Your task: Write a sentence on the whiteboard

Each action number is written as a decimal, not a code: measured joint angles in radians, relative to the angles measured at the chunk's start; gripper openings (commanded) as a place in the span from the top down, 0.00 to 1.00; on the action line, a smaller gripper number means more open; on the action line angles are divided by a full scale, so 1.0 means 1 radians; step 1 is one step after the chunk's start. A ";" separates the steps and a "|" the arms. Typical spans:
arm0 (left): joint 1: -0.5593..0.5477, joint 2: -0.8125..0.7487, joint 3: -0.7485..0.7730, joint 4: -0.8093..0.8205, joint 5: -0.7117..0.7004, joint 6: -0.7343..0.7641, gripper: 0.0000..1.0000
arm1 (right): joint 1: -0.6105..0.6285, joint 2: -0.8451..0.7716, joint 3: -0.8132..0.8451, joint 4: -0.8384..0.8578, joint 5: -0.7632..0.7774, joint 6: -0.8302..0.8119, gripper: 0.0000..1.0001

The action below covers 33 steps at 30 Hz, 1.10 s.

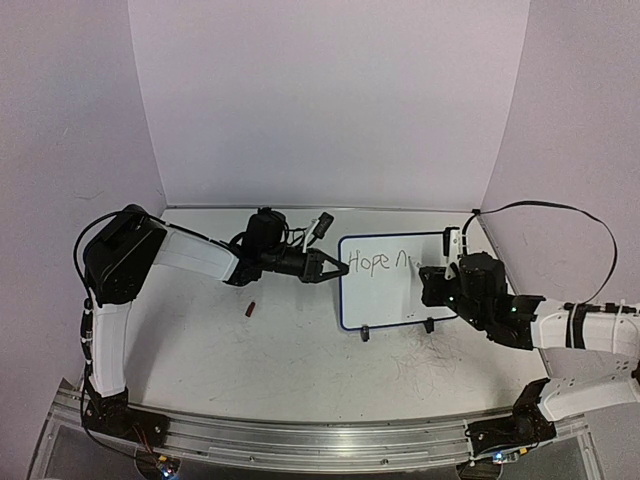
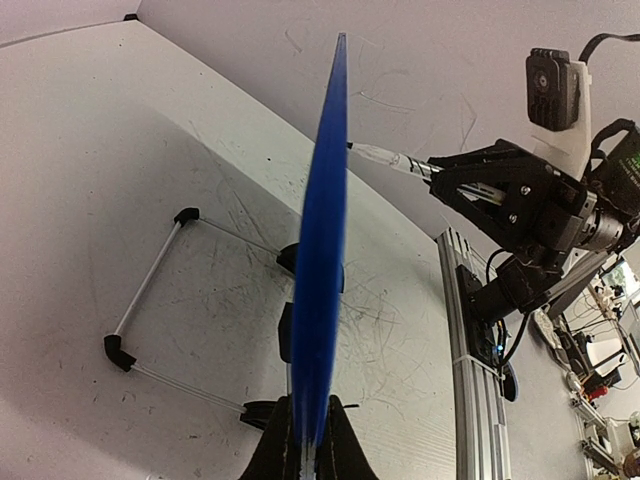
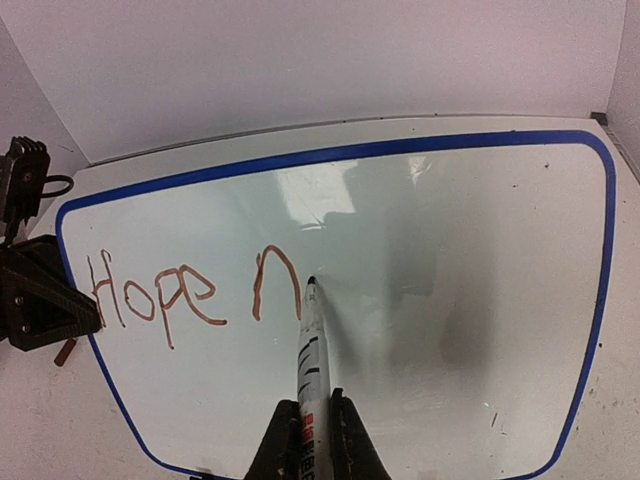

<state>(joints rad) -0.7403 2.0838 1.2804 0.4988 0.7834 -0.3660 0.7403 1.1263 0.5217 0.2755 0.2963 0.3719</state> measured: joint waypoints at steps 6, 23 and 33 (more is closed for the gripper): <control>0.000 0.000 0.000 0.000 0.000 -0.001 1.00 | 0.000 0.018 0.000 0.010 0.001 0.002 1.00; 0.000 0.000 0.000 0.000 0.000 0.000 1.00 | -0.001 -0.008 0.000 -0.005 0.062 0.015 1.00; 0.000 0.000 0.000 0.000 0.000 0.000 1.00 | -0.005 0.016 0.000 0.031 0.048 -0.003 1.00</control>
<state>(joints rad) -0.7403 2.0834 1.2804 0.4988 0.7834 -0.3664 0.7353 1.1422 0.5213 0.3065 0.3446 0.3688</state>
